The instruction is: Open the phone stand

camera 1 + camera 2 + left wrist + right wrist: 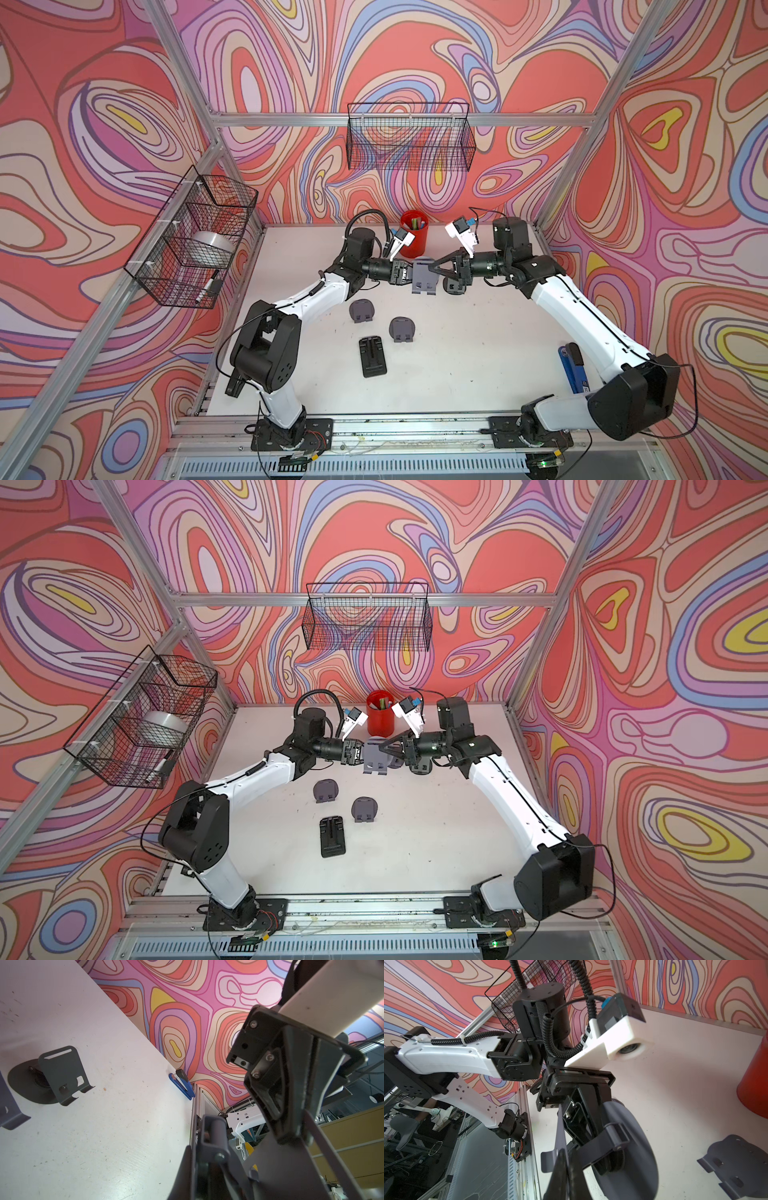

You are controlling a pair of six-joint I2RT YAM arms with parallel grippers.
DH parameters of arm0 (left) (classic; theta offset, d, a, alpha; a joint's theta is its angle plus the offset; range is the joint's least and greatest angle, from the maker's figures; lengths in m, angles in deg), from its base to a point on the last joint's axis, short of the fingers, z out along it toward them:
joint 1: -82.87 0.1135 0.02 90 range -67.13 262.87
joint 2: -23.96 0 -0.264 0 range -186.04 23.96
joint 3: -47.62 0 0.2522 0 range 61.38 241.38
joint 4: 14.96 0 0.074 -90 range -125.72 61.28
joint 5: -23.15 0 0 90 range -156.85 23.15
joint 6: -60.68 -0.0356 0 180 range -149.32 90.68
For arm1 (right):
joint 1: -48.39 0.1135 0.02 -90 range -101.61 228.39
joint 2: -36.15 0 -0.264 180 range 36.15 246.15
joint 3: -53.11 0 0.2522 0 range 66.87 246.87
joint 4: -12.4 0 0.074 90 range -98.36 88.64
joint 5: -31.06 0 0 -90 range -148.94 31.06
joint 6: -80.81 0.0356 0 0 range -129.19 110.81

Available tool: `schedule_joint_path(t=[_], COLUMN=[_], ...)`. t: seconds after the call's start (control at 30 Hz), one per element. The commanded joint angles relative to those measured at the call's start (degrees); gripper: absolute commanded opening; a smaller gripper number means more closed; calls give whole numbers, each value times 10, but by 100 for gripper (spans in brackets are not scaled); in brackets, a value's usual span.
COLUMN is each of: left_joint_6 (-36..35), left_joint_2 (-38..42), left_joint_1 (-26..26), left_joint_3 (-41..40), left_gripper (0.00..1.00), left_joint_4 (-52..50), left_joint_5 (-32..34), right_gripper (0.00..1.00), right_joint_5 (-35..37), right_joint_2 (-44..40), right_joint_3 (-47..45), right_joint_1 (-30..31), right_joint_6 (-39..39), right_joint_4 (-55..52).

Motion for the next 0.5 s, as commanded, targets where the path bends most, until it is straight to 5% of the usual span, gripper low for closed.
schedule_joint_path(t=[0.0,0.3,0.47], left_joint_6=[55,-12,-14], left_joint_2=[-9,-17,-16], left_joint_1=[11,12,12], left_joint_3=[12,59,57], left_gripper=[0,0,0], left_joint_4=[-38,-123,-125], left_joint_5=[38,32,31], right_gripper=[2,28,29], right_joint_5=[46,24,25], right_joint_2=[-11,31,41], right_joint_3=[21,39,47], right_joint_1=[14,43,49], right_joint_6=[-52,-30,-28], right_joint_4=[-43,-57,-48])
